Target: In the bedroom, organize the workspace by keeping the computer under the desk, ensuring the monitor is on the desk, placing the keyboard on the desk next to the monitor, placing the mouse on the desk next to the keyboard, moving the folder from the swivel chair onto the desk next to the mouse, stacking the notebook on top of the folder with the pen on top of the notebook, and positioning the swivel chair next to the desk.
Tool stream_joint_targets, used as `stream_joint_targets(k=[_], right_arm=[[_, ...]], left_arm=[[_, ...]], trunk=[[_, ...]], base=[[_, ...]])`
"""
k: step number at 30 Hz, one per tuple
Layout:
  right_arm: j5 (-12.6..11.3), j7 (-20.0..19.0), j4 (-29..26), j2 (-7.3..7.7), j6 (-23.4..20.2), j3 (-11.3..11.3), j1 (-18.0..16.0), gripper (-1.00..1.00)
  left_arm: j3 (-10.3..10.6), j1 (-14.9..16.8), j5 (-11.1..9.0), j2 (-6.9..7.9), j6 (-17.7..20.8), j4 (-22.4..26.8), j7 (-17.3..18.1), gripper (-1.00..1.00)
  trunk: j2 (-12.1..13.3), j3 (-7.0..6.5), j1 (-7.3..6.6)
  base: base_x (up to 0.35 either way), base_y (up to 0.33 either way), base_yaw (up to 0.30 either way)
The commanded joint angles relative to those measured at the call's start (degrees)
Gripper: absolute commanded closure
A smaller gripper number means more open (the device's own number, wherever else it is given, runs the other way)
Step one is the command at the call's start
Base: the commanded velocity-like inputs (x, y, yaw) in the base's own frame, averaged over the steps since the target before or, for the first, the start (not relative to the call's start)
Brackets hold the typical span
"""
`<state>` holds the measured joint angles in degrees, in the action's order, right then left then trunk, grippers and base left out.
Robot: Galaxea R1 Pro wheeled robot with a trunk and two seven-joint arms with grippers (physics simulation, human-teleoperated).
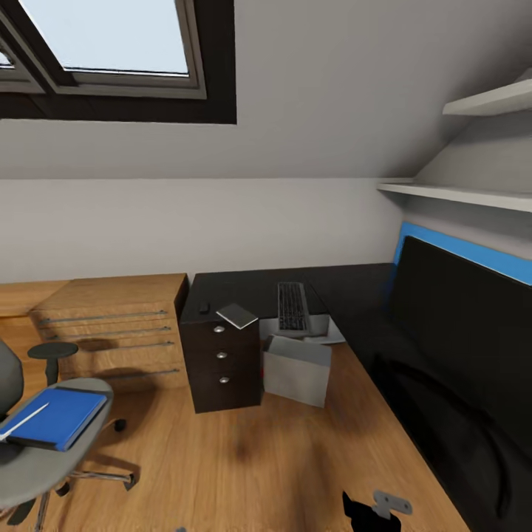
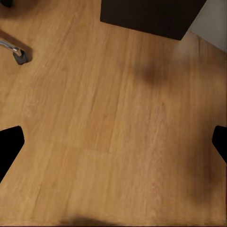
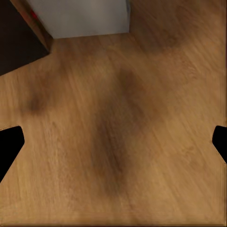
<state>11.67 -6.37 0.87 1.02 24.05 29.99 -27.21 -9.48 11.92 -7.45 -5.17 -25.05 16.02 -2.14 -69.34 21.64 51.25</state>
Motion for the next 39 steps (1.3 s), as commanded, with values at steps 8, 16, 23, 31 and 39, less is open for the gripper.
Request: stream_joint_targets(k=[8,16,23,31,39], right_arm=[[1.74,-0.19,0.09,-0.04,0.21,0.5,-0.04,-1.0],[5.24,-0.14,0.16,-0.18,0.21,0.5,-0.04,-1.0],[5.91,-0.14,0.18,-0.22,0.21,0.51,-0.04,-1.0],[6.06,-0.14,0.18,-0.23,0.21,0.51,-0.04,-1.0],[6.08,-0.07,0.18,-0.23,0.18,0.51,-0.04,-1.0]], left_arm=[[0.07,0.04,-0.37,-0.02,-0.18,-0.02,-0.06,-1.0],[0.07,0.04,-0.37,-0.02,-0.18,-0.03,-0.06,-1.0],[0.07,0.04,-0.37,-0.02,-0.15,-0.04,-0.06,-1.0],[0.07,0.04,-0.37,-0.02,-0.11,-0.06,-0.06,-1.0],[0.07,0.04,-0.37,-0.02,-0.14,-0.09,-0.05,-1.0]], trunk=[[-0.04,0.51,-0.02],[-0.04,1.05,-0.02],[-0.04,1.52,-0.02],[-0.04,1.99,-0.02],[-0.04,2.36,-0.02]], base=[[-0.171,-0.282,0.159],[-0.23,-0.164,0.185],[-0.302,-0.035,0.124],[-0.318,-0.005,0.021],[-0.32,-0.001,0.003]])
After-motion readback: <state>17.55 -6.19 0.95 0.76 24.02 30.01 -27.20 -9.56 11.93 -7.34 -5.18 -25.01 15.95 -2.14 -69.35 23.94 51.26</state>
